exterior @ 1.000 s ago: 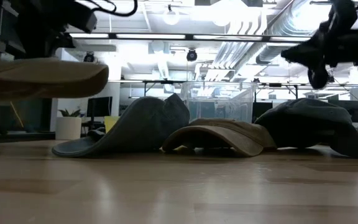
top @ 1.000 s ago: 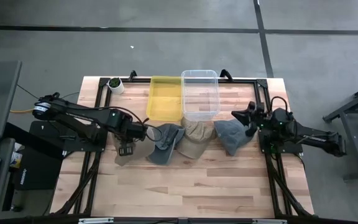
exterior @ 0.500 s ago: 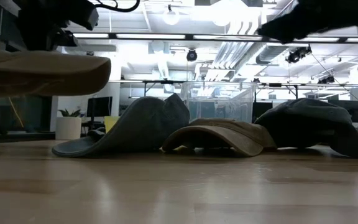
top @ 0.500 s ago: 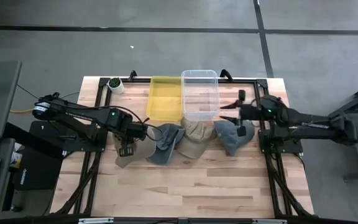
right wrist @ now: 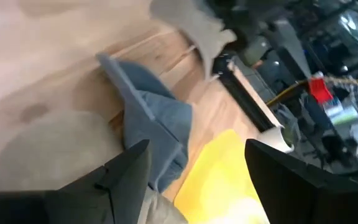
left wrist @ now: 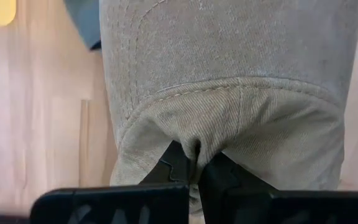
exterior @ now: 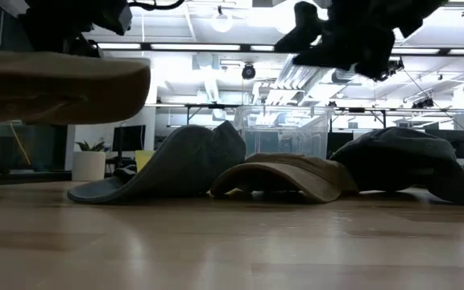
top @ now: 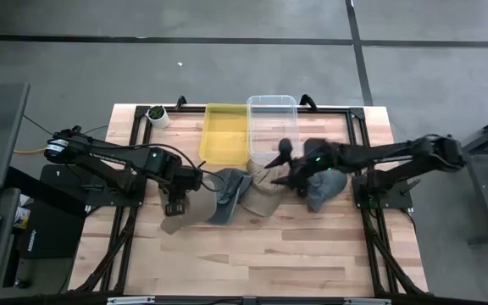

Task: Pick & Place hat
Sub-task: Put the left brown cap into the transparent bin

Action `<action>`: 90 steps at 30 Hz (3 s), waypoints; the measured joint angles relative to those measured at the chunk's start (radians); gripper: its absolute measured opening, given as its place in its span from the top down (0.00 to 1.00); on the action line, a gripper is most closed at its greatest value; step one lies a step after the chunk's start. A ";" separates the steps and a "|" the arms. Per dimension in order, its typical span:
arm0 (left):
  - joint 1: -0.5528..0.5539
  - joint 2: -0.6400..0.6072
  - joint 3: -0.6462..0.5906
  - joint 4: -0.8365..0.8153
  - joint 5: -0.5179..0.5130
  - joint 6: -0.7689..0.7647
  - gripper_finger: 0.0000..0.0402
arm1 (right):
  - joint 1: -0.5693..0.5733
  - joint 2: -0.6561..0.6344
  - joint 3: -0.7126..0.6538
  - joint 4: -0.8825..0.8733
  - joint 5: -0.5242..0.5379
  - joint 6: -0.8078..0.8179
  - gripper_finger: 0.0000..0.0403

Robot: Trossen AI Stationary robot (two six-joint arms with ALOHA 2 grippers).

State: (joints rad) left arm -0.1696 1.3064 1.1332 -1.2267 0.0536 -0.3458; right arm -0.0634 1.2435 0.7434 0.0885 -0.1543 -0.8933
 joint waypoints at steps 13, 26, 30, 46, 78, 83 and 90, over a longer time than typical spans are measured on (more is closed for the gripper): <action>0.000 0.000 0.087 0.196 -0.007 0.029 1.00 | 0.141 0.345 0.194 0.200 0.123 -0.058 0.37; 0.000 0.000 0.113 0.209 0.022 0.021 1.00 | 0.183 0.412 0.317 0.215 0.307 -0.057 0.37; 0.000 0.000 0.113 0.208 0.024 0.006 1.00 | 0.185 0.412 0.317 0.195 0.386 -0.050 0.37; 0.000 0.000 0.114 0.238 0.035 0.030 1.00 | 0.189 0.412 0.317 0.205 0.250 -0.056 0.37; 0.000 0.000 0.114 0.297 0.033 0.015 1.00 | 0.191 0.412 0.316 0.310 0.215 0.152 0.77; 0.000 0.000 0.114 0.296 0.024 0.007 1.00 | 0.191 0.412 0.316 0.308 0.212 0.199 0.96; 0.001 0.001 0.114 0.290 -0.011 -0.001 1.00 | 0.192 0.412 0.316 0.299 0.270 0.329 0.96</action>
State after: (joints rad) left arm -0.1689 1.3070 1.2469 -0.9363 0.0428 -0.3470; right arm 0.1281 1.6558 1.0592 0.3876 0.1157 -0.5647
